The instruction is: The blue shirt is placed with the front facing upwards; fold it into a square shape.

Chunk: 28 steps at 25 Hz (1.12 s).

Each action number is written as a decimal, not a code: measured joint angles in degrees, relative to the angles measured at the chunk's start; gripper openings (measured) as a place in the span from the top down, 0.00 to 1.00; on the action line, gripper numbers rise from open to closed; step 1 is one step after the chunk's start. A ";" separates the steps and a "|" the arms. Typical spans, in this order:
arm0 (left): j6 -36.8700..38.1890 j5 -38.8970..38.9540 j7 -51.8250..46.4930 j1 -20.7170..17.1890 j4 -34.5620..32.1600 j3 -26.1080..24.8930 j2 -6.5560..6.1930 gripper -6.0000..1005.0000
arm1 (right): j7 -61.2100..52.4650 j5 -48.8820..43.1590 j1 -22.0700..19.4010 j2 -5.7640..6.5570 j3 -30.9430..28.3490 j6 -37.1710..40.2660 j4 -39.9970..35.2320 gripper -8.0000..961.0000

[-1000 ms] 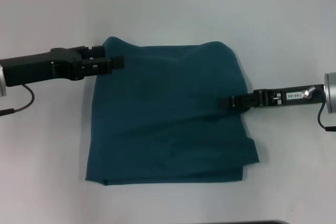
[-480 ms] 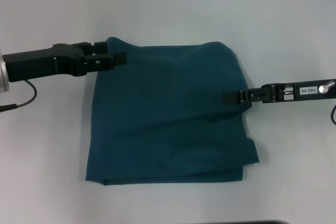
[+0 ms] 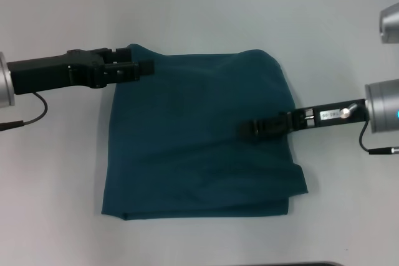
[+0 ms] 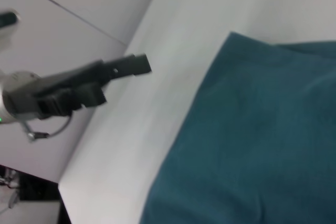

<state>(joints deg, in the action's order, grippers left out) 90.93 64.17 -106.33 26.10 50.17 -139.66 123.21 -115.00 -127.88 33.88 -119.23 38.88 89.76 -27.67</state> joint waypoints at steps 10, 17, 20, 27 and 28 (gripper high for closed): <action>-0.85 -0.23 0.08 0.28 -0.09 0.22 -0.09 0.16 | -1.19 -0.01 0.15 0.34 4.40 -4.37 1.67 0.48; -0.84 -0.01 0.08 0.36 -0.18 0.05 -0.36 0.16 | 0.34 0.67 -0.06 1.02 2.51 0.48 0.20 0.48; -0.53 0.14 0.08 0.37 -0.18 -0.03 -0.53 0.16 | 0.94 1.57 -1.01 1.36 0.35 3.22 -1.81 0.48; 0.14 -0.18 -0.02 0.27 -0.16 0.06 -0.80 0.16 | 1.35 3.25 -3.37 3.23 -2.53 3.96 -3.19 0.48; 0.32 -0.22 -0.02 0.21 -0.16 0.06 -0.80 0.16 | 1.33 3.25 -3.57 3.38 -2.54 3.98 -3.17 0.48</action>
<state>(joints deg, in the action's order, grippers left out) 91.25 63.95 -106.35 26.32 50.01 -139.59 122.41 -113.67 -124.63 30.31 -115.85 36.34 93.74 -30.85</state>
